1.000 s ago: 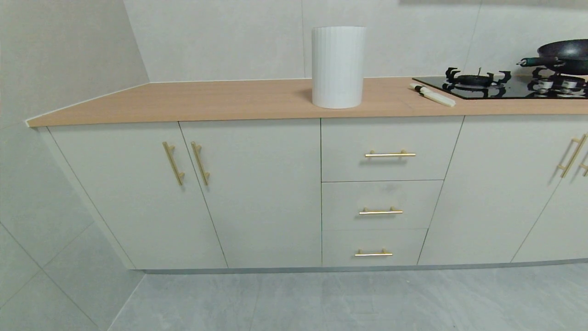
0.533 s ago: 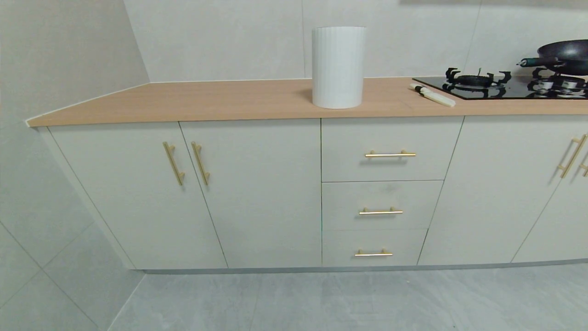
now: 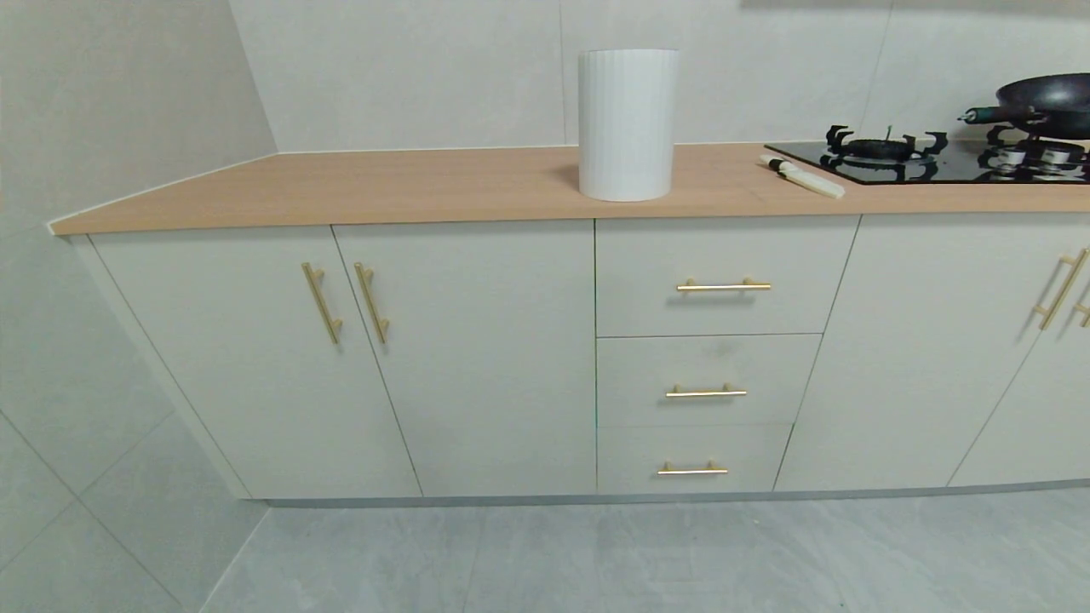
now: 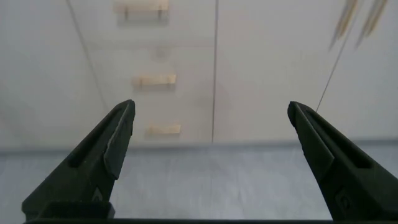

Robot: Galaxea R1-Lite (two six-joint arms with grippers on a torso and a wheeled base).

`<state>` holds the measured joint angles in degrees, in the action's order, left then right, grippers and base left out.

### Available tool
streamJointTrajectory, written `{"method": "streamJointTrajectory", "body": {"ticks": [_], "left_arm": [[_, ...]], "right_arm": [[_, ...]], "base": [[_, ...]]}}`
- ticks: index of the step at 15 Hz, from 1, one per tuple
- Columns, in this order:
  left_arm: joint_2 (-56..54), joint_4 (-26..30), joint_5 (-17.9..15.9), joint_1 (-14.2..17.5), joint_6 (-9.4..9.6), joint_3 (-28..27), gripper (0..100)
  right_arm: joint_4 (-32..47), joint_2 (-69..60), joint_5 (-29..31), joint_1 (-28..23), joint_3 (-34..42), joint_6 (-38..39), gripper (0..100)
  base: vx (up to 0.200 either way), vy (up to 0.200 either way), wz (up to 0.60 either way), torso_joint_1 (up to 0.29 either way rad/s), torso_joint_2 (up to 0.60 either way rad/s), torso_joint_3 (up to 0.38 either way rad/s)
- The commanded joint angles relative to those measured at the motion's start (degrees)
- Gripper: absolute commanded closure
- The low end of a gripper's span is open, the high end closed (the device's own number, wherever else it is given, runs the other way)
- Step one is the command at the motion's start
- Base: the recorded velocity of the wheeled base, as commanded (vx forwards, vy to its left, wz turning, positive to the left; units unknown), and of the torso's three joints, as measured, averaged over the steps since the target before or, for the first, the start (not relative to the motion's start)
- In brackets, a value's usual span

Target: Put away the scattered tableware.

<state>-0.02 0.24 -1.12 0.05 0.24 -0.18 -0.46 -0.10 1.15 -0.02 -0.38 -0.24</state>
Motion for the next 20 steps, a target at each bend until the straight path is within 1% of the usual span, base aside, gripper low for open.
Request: {"method": "streamJointTrajectory", "body": {"ticks": [1,4,6,16,20], "left_arm": [[0.0,0.0,0.0,0.0,0.02,0.0,0],[0.0,0.0,0.0,0.0,0.02,0.0,0],[0.0,0.0,0.0,0.0,0.02,0.0,0],[0.0,0.0,0.0,0.0,0.02,0.0,0],[0.0,0.0,0.0,0.0,-0.07,0.0,0]], "right_arm": [[1.3,0.2,-0.2,-0.1,0.3,0.1,0],[0.7,0.2,-0.7,-0.1,0.4,0.1,0],[0.6,0.1,-0.6,-0.1,0.4,1.7,0],[0.6,0.2,-0.7,-0.1,0.4,1.5,0],[0.6,0.2,-0.8,-0.1,0.4,1.6,0]], "base": [[0.000,0.000,0.00,0.000,0.00,0.000],[0.000,0.000,0.00,0.000,0.00,0.000],[0.000,0.000,0.00,0.000,0.00,0.000],[0.000,0.000,0.00,0.000,0.00,0.000],[0.200,0.000,0.00,0.001,0.00,0.004]]}}
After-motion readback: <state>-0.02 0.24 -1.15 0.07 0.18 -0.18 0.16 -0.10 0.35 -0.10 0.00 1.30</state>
